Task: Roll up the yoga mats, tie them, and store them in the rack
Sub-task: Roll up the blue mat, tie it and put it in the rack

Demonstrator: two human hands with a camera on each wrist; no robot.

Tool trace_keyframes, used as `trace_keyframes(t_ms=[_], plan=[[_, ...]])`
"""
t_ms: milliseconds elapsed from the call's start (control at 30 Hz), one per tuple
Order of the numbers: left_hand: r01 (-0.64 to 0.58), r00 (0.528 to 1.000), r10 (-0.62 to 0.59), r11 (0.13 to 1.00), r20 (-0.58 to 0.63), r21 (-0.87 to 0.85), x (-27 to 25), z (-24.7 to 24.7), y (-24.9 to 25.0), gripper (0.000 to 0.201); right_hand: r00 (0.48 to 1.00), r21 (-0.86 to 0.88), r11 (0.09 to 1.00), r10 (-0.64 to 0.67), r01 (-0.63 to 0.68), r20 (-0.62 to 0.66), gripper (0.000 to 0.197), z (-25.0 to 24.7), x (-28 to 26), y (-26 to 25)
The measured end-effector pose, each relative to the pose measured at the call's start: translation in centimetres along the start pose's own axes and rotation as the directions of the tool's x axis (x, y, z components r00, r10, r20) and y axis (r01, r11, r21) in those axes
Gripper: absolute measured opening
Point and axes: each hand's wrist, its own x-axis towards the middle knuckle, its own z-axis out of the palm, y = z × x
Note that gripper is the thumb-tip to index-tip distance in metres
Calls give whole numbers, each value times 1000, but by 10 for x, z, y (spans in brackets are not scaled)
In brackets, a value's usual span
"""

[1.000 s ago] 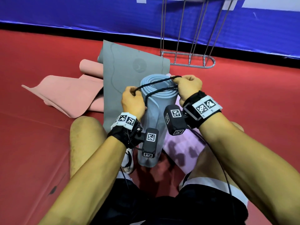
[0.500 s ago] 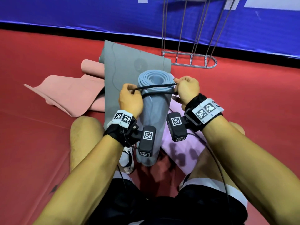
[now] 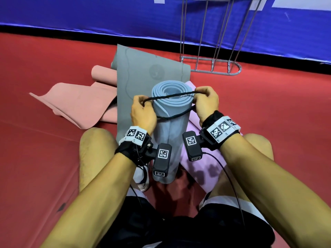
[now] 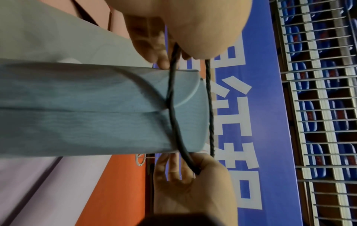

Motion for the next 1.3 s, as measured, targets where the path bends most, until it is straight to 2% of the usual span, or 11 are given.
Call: trace_keyframes(t_ms=[133, 233, 500, 733, 833, 933, 1033, 1133, 1200, 1267, 1300], plan=[[-10, 997, 6, 999, -81, -51, -9, 4, 7, 22, 1000, -5, 999, 31, -31, -3, 24, 6, -5, 1], [82, 989, -97, 988, -110, -134, 1, 2, 8, 23, 998, -16, 998, 61, -61, 16, 31, 7, -4, -3], [246, 969, -238, 940, 62, -237, 13, -7, 6, 18, 986, 55, 988, 138, -143, 88, 17, 10, 5, 2], [389, 907, -386, 921, 168, 20, 36, -25, 2, 17, 868, -125, 932, 363, -341, 338, 24, 13, 17, 12], [384, 908, -389, 921, 155, 64, 41, -28, 1, 19, 816, -122, 910, 410, -396, 407, 6, 15, 21, 12], [272, 931, -310, 941, 194, 200, 44, -24, 2, 26, 814, -99, 886, 456, -453, 359, 30, 16, 36, 18], [306, 887, -375, 915, 271, 265, 45, -17, -5, 32, 833, -174, 891, 455, -420, 316, 23, 13, 51, 26], [486, 756, -489, 865, 436, 129, 42, -15, -17, 20, 826, -194, 864, 501, -464, 259, 27, 1, 53, 38], [724, 599, -658, 688, 456, 42, 42, -17, -39, 36, 836, -289, 854, 500, -432, 227, 38, -16, 43, 53], [765, 529, -684, 641, 502, 68, 37, -16, -56, 52, 805, -258, 846, 528, -467, 272, 42, -32, 30, 74], [745, 539, -666, 662, 515, 77, 38, -13, -66, 54, 807, -199, 842, 538, -501, 242, 46, -35, 28, 85]])
